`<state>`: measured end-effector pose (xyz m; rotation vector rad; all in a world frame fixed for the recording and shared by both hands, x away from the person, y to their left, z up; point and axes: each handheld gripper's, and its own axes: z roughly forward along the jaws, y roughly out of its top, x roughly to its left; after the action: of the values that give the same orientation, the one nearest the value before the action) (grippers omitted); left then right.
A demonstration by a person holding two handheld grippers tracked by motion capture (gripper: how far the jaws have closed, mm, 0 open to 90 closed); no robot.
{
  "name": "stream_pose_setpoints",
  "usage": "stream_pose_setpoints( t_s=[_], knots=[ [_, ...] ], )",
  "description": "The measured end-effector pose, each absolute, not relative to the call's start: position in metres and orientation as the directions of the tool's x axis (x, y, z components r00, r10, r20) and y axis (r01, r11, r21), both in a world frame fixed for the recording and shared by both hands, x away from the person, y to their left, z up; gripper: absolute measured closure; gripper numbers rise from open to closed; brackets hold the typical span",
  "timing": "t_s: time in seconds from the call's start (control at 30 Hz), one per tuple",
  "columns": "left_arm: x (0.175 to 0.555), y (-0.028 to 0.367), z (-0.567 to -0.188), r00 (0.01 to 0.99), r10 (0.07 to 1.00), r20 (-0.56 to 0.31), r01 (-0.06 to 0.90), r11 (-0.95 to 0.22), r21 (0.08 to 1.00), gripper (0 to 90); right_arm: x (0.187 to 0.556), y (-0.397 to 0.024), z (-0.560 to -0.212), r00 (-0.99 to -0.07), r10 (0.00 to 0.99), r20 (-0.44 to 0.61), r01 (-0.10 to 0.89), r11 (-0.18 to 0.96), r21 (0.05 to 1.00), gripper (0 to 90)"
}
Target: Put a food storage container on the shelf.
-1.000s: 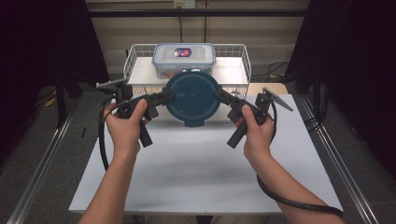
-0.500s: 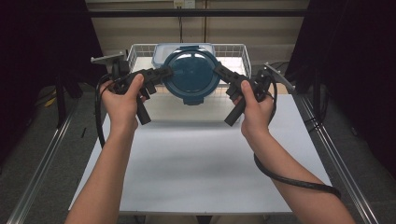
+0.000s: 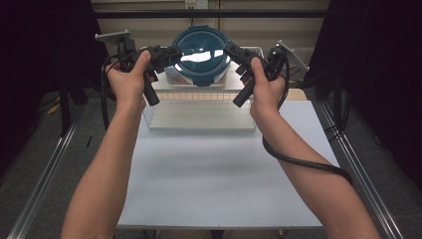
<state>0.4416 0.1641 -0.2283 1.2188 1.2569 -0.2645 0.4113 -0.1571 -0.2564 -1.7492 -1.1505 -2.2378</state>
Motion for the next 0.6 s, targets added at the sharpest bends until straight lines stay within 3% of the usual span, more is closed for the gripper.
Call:
stream_pose_setpoints(
  t_s=[0.27,0.6],
  knots=[
    [0.485,0.170,-0.219,0.318,0.458,-0.830,0.744,0.423,0.518,49.3,0.450,-0.149,-0.250,-0.324,0.380,0.867,0.488,-0.718,0.497,58.3],
    [0.526,0.170,-0.231,0.238,0.452,-0.860,0.759,0.465,0.455,48.9,0.491,-0.143,-0.252,-0.223,0.385,0.896,0.517,-0.732,0.443,58.2]
  ],
)
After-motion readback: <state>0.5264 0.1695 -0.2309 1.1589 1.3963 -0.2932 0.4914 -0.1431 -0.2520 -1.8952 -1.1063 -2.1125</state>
